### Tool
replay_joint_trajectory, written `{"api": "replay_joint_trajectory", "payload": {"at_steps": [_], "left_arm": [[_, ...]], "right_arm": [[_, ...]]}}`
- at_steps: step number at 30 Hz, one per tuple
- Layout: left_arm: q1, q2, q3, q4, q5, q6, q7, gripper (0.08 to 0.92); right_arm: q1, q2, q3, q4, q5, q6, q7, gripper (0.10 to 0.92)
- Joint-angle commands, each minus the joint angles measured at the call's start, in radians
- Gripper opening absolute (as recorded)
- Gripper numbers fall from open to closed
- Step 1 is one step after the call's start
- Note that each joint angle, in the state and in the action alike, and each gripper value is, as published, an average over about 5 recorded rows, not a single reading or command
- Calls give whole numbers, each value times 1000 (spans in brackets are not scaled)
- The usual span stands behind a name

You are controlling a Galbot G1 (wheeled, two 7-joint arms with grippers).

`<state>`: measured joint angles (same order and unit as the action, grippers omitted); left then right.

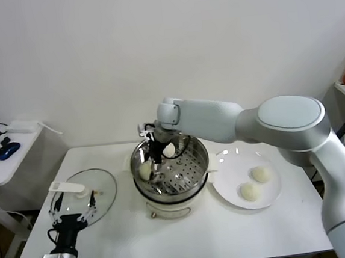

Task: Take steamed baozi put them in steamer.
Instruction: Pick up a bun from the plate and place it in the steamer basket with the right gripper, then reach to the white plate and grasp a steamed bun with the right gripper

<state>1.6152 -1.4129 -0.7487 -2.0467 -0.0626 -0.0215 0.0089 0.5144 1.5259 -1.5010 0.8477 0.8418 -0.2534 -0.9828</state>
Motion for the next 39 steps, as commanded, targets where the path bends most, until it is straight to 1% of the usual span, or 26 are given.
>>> {"api": "replay_joint_trajectory", "payload": {"at_steps": [1, 5, 8, 15, 18, 24, 30, 35, 39], "left_arm": [[-2, 0, 2, 0, 1, 1, 0, 823], [-2, -1, 3, -4, 2, 3, 0, 823], [0, -1, 3, -7, 2, 3, 0, 823], [-6, -2, 11, -7, 5, 7, 0, 823], [-13, -1, 12, -7, 5, 10, 0, 823], [-15, 3, 11, -7, 4, 13, -2, 823], [-9, -1, 13, -10, 10, 14, -2, 823], [0, -6, 10, -15, 15, 15, -2, 823], [8, -7, 6, -17, 16, 14, -1, 823]], "right_arm": [[18, -13, 8, 18, 6, 1, -10, 821], [87, -69, -3, 95, 34, 1, -30, 823], [177, -145, -35, 192, 46, 9, -57, 823], [385, -395, -144, 386, 25, 61, -121, 823], [432, -506, -177, 445, -33, 94, -139, 823], [411, -697, -183, 550, -222, 122, -156, 823], [274, -824, -107, 570, -349, 112, -152, 823], [102, -874, -13, 525, -463, 113, -147, 823], [-6, -889, 47, 494, -518, 115, -145, 823]]}}
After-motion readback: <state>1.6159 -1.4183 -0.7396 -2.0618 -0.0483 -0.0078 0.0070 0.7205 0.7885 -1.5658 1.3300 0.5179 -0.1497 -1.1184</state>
